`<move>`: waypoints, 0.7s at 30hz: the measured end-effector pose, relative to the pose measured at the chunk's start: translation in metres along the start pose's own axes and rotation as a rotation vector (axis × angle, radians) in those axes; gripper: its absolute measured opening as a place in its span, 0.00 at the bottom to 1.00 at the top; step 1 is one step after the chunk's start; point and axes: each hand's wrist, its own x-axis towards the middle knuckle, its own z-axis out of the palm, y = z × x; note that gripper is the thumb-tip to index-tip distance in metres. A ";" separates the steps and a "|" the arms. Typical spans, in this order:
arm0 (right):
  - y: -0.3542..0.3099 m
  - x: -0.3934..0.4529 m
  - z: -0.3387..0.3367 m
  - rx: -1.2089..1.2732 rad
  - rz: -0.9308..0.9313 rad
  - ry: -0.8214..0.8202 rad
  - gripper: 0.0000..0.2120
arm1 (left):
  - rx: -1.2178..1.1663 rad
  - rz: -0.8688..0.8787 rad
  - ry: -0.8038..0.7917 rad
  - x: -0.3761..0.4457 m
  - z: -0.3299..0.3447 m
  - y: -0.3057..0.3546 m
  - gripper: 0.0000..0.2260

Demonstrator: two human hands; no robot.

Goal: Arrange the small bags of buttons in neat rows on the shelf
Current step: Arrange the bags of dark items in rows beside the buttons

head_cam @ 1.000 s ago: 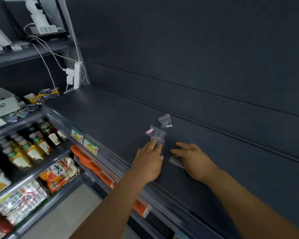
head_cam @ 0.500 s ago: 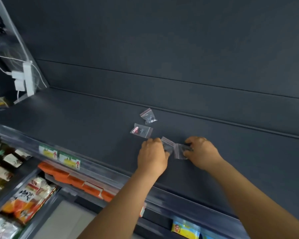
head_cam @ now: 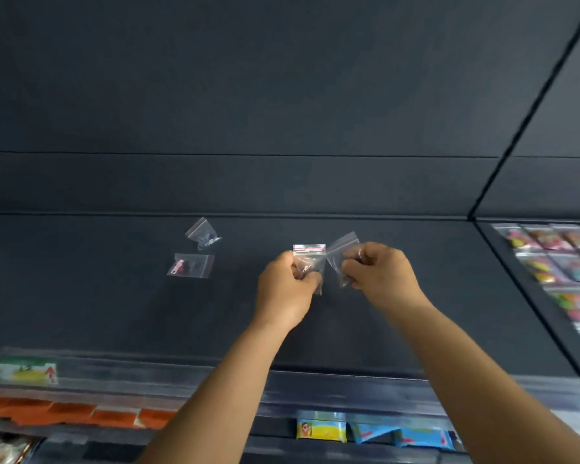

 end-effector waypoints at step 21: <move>0.131 -0.112 -0.362 0.257 0.118 0.353 0.09 | -0.225 0.122 -0.449 -0.165 0.308 0.192 0.01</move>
